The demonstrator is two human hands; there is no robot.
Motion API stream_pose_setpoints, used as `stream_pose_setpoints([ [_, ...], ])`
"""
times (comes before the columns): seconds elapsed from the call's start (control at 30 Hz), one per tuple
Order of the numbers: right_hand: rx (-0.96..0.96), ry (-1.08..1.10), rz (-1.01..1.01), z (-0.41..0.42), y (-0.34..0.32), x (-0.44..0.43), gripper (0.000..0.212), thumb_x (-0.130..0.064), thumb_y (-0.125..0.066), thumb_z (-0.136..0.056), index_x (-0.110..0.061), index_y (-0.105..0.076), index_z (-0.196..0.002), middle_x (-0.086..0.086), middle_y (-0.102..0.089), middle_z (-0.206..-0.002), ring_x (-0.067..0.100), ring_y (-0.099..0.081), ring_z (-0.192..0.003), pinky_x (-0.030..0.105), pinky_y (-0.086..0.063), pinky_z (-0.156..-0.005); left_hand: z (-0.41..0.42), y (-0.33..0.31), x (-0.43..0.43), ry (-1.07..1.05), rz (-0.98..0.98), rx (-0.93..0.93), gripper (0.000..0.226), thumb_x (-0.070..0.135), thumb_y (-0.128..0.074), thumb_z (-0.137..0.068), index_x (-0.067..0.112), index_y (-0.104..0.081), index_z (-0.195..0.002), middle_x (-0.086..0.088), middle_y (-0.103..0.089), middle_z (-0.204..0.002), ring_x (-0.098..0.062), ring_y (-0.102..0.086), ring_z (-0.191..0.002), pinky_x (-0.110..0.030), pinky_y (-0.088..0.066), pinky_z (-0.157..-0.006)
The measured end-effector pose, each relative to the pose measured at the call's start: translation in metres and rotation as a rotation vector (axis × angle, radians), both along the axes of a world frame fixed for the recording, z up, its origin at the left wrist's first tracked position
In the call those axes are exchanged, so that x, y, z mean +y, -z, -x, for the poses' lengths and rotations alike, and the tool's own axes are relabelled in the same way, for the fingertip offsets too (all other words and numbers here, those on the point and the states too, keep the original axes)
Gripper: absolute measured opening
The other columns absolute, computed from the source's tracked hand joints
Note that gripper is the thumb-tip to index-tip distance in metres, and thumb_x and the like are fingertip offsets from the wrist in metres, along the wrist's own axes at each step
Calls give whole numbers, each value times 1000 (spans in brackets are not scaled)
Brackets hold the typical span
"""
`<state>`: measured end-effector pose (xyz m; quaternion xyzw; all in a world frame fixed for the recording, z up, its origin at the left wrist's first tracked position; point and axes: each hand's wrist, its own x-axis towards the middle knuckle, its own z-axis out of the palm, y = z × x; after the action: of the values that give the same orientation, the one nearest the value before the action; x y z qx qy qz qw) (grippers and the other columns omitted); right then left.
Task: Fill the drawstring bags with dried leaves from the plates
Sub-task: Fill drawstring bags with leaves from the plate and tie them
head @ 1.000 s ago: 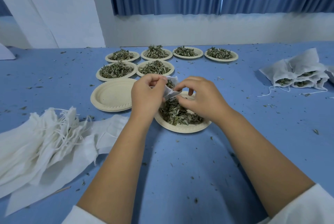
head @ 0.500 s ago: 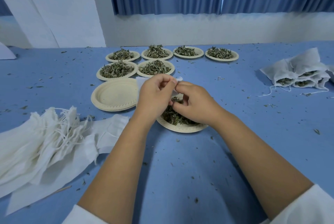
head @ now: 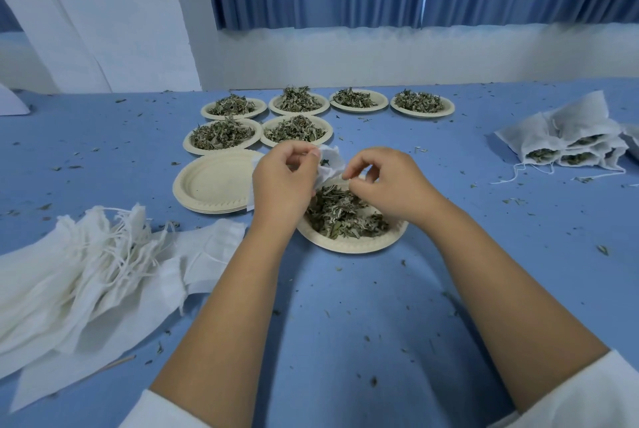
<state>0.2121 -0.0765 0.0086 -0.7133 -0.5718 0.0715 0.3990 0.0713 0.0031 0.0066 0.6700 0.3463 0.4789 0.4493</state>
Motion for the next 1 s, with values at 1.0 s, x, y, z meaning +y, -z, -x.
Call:
stream_pose_setpoints([
  [1.0,-39,-36,117,-3,7,2,19,-26,-79,-78,-36,-67,-88,-14,-54,-71,-4,-51,-63,10,-40,-61,1,4,3,1,-204,130,9,18,-57,-98,15,-64,-94,-7,-67,-87,-26,-64,-83,-51,-53,-79],
])
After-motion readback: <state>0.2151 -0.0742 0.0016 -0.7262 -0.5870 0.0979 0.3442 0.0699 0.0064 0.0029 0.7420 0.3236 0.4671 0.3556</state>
